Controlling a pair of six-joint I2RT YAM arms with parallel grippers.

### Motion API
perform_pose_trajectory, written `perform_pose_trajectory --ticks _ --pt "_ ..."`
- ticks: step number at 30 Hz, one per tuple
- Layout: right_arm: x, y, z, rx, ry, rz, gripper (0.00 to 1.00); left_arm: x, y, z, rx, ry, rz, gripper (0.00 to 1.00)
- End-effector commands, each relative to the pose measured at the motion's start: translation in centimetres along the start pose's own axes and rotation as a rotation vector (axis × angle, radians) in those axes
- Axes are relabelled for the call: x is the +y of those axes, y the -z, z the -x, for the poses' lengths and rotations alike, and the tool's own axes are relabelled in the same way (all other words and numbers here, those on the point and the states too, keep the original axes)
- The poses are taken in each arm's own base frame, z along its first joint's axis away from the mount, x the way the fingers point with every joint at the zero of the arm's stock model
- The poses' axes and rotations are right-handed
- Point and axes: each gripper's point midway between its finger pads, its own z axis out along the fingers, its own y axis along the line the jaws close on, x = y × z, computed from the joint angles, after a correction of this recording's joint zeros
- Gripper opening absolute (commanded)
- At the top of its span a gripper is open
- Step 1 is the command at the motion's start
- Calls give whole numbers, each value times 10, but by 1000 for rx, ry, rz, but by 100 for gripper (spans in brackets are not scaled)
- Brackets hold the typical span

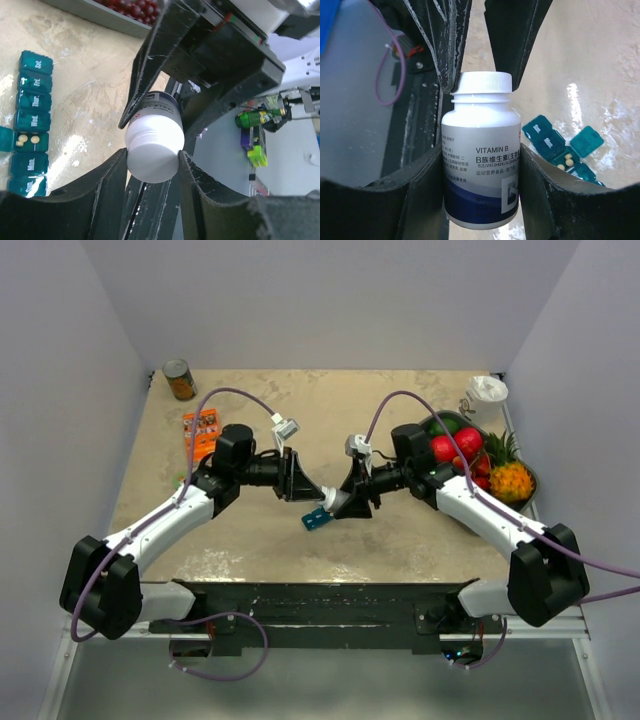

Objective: Sort the pills into containers

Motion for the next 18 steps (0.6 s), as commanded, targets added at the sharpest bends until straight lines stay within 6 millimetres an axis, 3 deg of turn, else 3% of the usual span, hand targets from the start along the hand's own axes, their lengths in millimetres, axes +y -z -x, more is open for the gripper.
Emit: perform_pose_trajectory --ticks 1,7,12,18 --pt "26 6 64 -199 167 176 0 -10 0 -21 70 -96 -114 8" --pt "35 5 65 -220 149 236 0 -37 7 -10 11 -236 -220 16" --pt "35 6 65 -221 145 232 0 -41 8 -3 -20 -256 -220 40" --pt "30 6 64 -215 164 206 0 -48 11 6 -58 -265 -212 55"
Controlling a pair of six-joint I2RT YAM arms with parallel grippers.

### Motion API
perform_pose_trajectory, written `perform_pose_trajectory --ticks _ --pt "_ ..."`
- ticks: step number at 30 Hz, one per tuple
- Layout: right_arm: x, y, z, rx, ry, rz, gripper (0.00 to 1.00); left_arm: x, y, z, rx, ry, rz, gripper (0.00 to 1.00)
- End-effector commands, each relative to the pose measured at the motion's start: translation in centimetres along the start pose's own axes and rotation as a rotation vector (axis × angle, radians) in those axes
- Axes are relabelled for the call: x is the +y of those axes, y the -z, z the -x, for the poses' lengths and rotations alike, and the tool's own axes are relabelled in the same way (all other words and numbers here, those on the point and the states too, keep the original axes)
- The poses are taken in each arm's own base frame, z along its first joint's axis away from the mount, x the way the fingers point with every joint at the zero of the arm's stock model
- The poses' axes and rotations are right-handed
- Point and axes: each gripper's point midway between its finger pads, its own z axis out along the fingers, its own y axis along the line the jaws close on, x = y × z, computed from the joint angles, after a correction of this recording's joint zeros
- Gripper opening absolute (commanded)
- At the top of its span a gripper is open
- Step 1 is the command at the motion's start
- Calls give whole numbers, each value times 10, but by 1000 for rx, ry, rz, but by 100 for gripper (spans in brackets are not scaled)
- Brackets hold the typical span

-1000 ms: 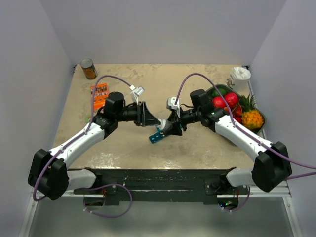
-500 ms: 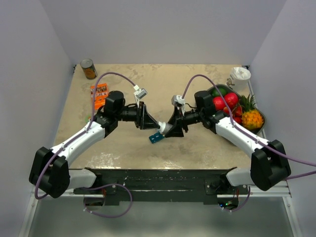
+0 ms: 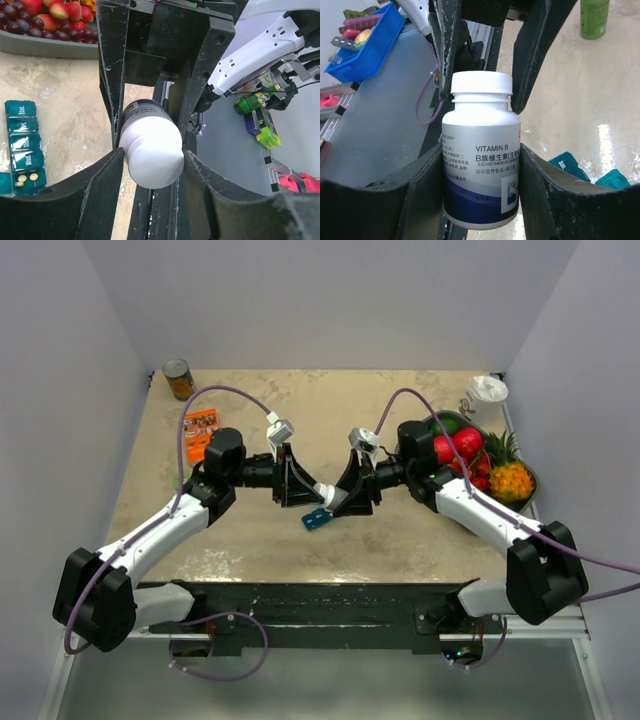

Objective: Sort the pills into containers

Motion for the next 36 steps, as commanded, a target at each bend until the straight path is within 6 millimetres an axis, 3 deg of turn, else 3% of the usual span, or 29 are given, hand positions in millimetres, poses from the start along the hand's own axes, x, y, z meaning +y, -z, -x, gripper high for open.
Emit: perform_pose_trajectory --ticks 1,8,16,23,29,36 --pt "11 -2 36 -45 214 43 0 -15 -1 -3 10 -17 -52 57" --pt "8 -2 35 -42 222 29 0 -15 2 0 21 -54 -16 74" --pt "6 -1 34 -32 235 14 0 -25 10 14 -12 -96 16 85" --pt "3 1 36 -21 280 -24 0 -23 31 0 22 -85 105 99" --pt "0 5 33 19 326 -64 0 -16 47 9 -63 -35 255 99" --pt "-21 17 35 84 423 -227 0 -10 39 43 -237 219 278 97"
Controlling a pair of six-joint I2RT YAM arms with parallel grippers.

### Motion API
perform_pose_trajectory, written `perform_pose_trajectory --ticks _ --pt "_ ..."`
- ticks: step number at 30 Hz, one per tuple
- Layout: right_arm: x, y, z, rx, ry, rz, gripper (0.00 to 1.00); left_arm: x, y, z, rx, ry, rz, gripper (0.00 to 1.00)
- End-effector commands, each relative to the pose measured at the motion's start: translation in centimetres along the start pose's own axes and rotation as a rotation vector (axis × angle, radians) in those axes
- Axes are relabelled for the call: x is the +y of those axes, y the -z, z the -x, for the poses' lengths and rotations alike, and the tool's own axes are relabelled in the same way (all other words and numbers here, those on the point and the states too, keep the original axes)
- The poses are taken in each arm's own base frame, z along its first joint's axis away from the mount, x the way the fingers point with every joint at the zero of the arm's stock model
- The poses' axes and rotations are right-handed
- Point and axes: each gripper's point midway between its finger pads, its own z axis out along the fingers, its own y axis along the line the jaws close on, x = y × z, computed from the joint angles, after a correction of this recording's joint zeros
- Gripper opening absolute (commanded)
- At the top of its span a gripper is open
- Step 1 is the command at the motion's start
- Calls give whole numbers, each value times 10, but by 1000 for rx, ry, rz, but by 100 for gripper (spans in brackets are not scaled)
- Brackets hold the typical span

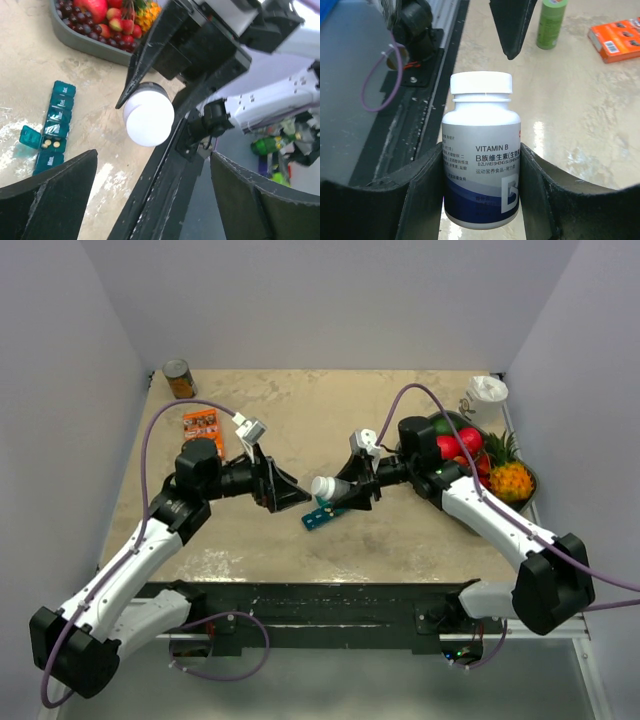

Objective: Sort the pills into containers

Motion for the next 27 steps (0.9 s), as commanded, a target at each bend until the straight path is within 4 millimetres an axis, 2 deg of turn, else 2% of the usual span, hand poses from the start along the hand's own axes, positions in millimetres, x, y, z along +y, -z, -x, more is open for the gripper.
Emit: perform_pose_trajectory --ticks 1,3,4,5,6,8,9,12,27 --pt "-19 11 18 46 164 -139 0 -1 -10 32 -120 199 12 96" --pt "-24 13 17 65 174 -174 0 2 -15 36 -131 255 21 89" --pt "-28 14 16 75 180 -200 0 -2 -17 41 -137 255 26 88" --pt "-29 14 17 81 184 -210 0 -2 -21 40 -126 265 43 88" --pt "-31 14 15 88 187 -220 0 7 -26 37 -115 281 93 88" --pt "-33 13 13 99 189 -235 0 4 -32 37 -94 292 109 88" --pt "-33 13 13 100 190 -233 0 11 -36 33 -80 312 143 87" --pt "-31 12 14 98 192 -227 0 12 -44 30 -58 317 164 86" --pt "-28 10 15 86 181 -207 0 24 -52 16 0 298 201 67"
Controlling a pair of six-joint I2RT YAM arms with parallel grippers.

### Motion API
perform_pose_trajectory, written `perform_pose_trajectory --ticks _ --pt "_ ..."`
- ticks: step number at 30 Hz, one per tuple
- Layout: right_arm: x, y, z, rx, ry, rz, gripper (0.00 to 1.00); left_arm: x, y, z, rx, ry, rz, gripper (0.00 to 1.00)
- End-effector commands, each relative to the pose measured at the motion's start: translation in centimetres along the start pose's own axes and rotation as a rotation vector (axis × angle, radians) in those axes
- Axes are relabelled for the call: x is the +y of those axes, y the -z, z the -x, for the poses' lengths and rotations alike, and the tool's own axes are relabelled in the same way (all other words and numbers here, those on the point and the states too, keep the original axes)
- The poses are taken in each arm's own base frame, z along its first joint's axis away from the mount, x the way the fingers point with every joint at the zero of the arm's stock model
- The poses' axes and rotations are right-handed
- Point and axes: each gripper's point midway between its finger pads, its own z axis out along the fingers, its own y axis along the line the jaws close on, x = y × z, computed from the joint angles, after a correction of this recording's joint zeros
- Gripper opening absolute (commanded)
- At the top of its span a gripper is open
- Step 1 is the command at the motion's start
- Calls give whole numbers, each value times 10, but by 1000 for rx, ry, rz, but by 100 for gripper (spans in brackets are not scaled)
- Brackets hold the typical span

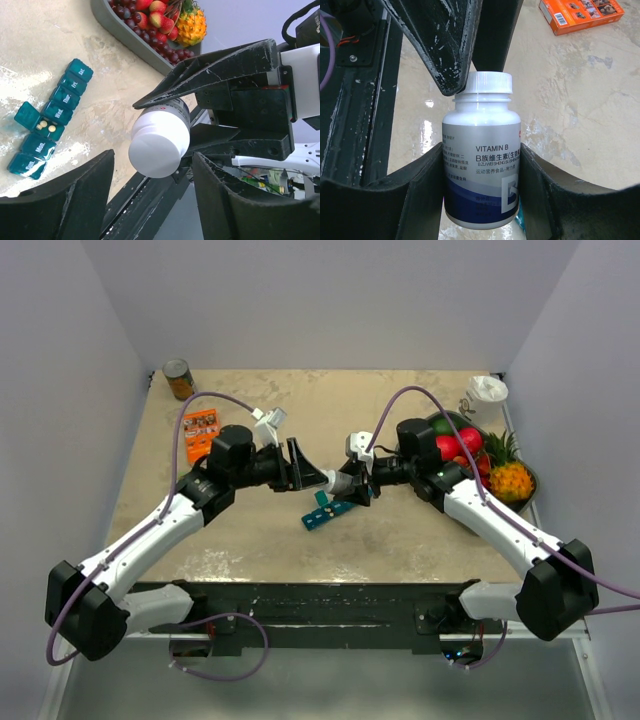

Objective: Sort the pills into containers

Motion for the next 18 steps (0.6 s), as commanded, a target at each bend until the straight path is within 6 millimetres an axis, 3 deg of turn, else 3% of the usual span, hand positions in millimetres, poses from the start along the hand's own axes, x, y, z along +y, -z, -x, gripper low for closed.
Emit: perform_pose_trajectory --ticks 1,6,9,12,13,18 --pt "-2 4 27 -50 66 -1 0 -13 0 10 -14 -37 -33 65" --pt "-1 4 27 -52 66 3 0 -18 -3 9 -2 -47 -68 61" --pt "0 4 26 -53 64 9 0 -22 -6 8 10 -59 -98 54" --pt "2 4 28 -58 64 17 0 -22 -8 6 27 -81 -111 41" --pt "2 4 28 -59 64 21 0 -22 -9 6 32 -87 -114 31" --pt "10 3 31 -86 39 65 0 -27 -9 -7 104 -176 -195 16"
